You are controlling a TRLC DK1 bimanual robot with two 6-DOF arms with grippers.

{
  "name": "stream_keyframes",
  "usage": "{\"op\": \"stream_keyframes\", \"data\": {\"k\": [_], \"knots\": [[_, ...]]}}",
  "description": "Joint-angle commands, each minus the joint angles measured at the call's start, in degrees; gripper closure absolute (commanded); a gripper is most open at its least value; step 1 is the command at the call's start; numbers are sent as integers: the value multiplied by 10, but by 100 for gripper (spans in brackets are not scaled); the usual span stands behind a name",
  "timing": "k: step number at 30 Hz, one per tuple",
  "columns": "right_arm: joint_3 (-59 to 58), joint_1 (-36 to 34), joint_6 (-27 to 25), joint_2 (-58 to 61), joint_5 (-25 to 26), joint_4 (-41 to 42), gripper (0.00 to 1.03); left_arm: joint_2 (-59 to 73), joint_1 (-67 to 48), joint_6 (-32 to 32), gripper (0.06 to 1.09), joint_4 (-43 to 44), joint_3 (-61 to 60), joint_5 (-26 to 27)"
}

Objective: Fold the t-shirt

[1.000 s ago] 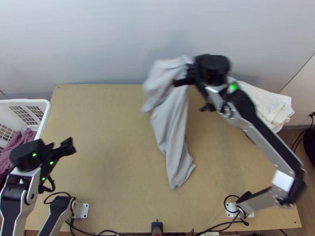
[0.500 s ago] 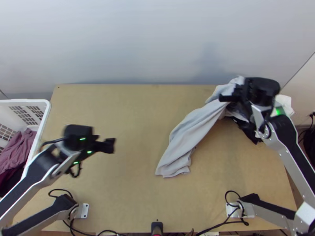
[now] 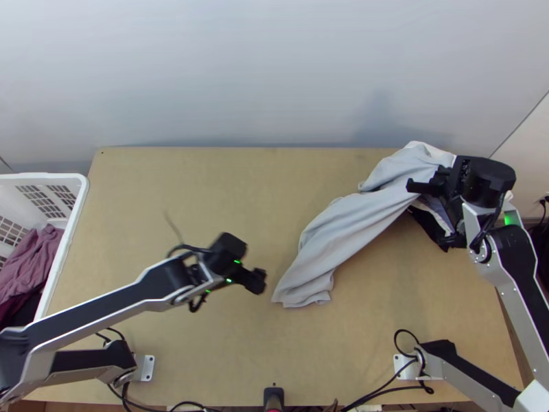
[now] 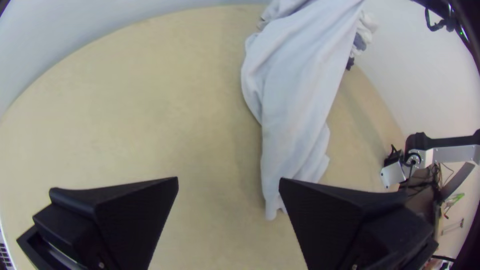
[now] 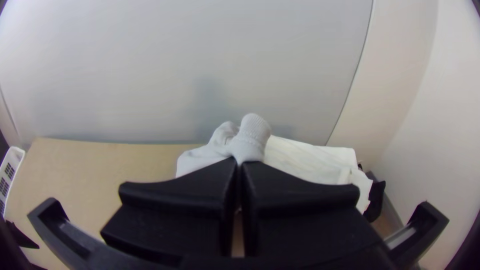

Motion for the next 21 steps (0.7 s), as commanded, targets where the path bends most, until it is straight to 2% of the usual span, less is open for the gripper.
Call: {"op": "stream_keyframes", "data": {"k": [1,14,17,21], "knots": [[-12,-9,3,-11,2,-4,100,91,-66,-13,11,11,41,2],[-12,-10,2,1,2,-5,100,153,-90,-22,11,22,40,17],[-12,-6,2,3,2,-5,100,165,-89,-29,18,51,28,18],[-12,-4,1,3,2,-8,100,172,-91,-43,37,89,15,18]]}}
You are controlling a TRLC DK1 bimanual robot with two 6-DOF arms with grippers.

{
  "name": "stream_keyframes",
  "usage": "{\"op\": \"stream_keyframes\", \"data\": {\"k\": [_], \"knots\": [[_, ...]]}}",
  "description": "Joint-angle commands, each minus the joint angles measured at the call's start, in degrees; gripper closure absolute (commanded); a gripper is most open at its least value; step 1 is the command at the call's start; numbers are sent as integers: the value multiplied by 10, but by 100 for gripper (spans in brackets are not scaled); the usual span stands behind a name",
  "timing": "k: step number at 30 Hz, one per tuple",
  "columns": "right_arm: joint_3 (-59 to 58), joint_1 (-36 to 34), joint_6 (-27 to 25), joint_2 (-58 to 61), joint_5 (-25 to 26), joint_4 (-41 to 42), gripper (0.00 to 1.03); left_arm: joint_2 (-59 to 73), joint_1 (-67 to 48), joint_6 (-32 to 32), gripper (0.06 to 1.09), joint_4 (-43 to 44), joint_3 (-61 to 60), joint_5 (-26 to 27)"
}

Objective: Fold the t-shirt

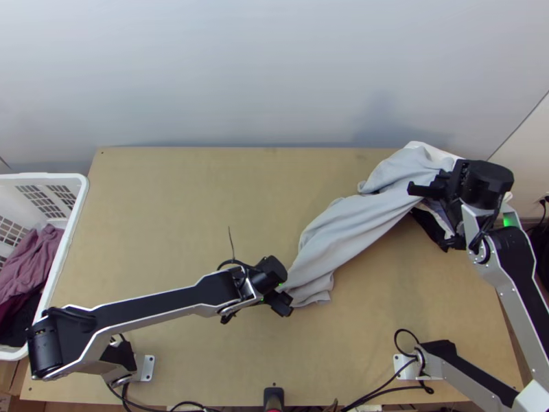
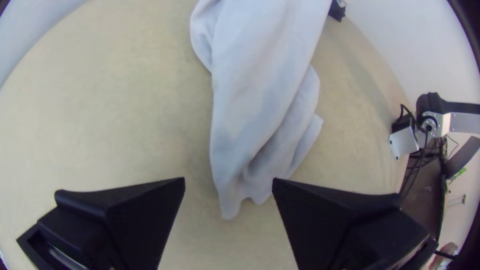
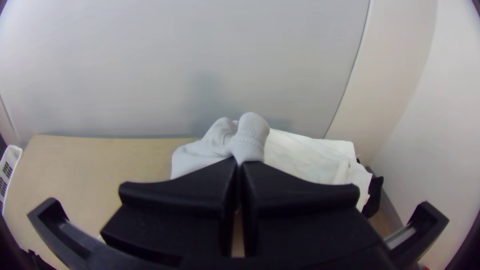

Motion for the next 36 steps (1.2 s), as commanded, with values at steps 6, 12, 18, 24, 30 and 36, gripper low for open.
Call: {"op": "stream_keyframes", "data": {"k": [6,12,18,24,30,36], "knots": [[7,2,-1,-2,1,-4,100,12,-1,-17,80,69,-32,1],[2,-2,-2,-16,1,-8,100,3,-2,-20,104,63,-35,1],[-5,-5,-3,-32,1,-17,100,0,-1,-20,104,57,-33,1],[28,-7,-3,-34,2,-20,100,-55,79,1,104,22,-1,-3],[64,3,-3,-36,18,6,100,-141,217,43,105,-10,31,-12],[95,21,-3,-37,30,23,100,-235,339,60,105,-61,97,-12]]}}
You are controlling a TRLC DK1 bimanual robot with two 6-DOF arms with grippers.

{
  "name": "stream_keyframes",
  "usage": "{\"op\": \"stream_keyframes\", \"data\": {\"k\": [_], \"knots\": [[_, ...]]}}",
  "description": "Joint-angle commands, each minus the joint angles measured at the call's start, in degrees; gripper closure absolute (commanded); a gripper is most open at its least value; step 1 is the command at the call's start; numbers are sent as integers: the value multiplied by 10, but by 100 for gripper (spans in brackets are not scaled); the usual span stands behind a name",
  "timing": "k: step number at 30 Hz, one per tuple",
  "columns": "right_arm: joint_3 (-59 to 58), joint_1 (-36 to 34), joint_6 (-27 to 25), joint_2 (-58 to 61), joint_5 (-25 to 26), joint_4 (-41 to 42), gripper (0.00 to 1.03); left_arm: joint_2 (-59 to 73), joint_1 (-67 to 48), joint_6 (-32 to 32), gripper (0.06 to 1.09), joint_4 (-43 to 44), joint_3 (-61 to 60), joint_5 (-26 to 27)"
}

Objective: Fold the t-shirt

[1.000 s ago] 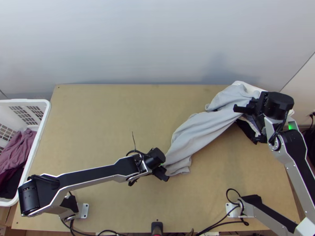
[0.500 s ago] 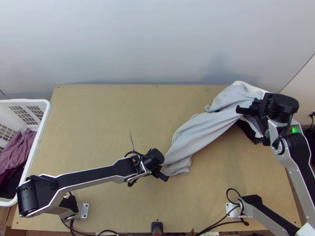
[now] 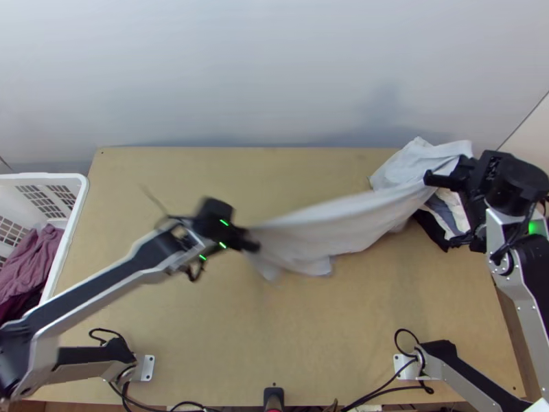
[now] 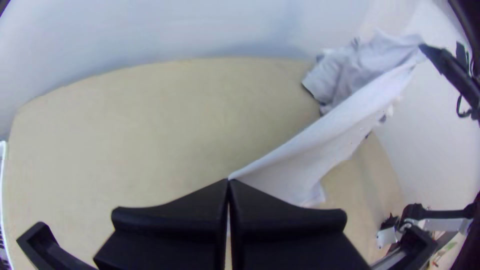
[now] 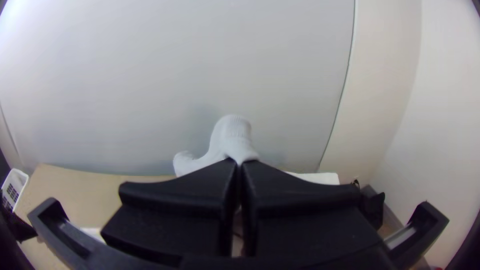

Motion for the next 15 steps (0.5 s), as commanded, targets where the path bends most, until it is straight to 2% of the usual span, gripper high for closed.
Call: {"op": "stream_keyframes", "data": {"k": [1,4,8,15], "knots": [[39,21,-1,-2,12,16,100,-107,145,25,104,-46,70,-2],[60,39,-8,-10,15,17,100,-151,193,36,105,-57,101,-2],[89,80,-44,-30,28,16,100,-207,240,64,105,-71,132,-6],[152,134,-109,-70,46,10,100,-282,252,117,105,-113,202,-51]]}}
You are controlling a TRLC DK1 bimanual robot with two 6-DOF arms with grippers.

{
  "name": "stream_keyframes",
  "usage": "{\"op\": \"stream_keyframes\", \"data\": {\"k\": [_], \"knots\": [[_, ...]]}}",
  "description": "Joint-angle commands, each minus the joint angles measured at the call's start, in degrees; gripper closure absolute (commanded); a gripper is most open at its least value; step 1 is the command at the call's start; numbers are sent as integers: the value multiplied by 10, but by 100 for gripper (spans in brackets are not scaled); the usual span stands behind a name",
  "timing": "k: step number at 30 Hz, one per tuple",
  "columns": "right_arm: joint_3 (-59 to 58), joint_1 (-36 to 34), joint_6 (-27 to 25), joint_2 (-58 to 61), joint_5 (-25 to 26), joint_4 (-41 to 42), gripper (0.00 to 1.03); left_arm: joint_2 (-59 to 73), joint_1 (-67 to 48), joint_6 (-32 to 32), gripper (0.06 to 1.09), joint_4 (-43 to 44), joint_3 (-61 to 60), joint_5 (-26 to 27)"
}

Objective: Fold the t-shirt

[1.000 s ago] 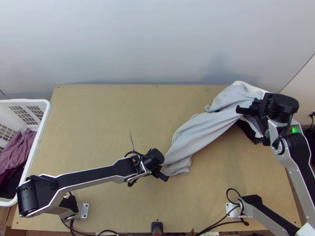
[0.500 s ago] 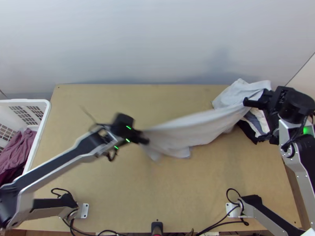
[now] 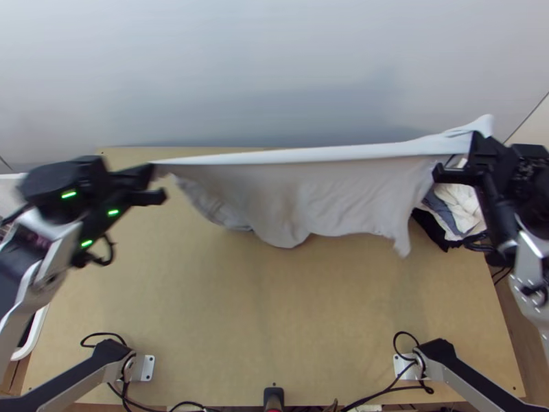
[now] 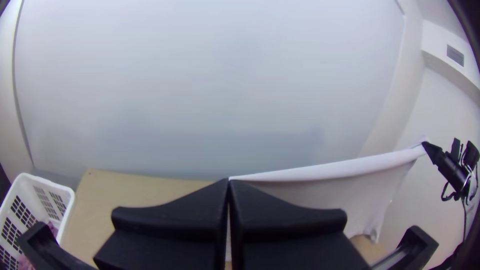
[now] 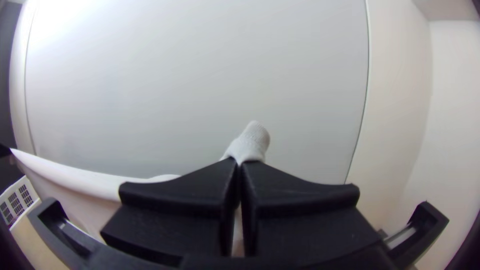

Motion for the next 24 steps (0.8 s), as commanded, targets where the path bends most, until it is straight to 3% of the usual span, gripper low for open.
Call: {"op": "stream_keyframes", "data": {"k": [1,9,15,19,24], "knots": [[60,48,-57,-37,16,-2,100,-81,37,40,105,-37,70,-44],[76,57,-143,-83,15,64,100,-97,73,54,105,-43,172,-124],[92,59,-138,-93,15,29,100,-87,92,78,105,-61,233,-121],[25,59,-111,-108,16,5,100,-110,74,60,105,-81,127,-111],[-123,70,-54,-134,10,0,100,-159,27,43,105,-20,-104,-95]]}}
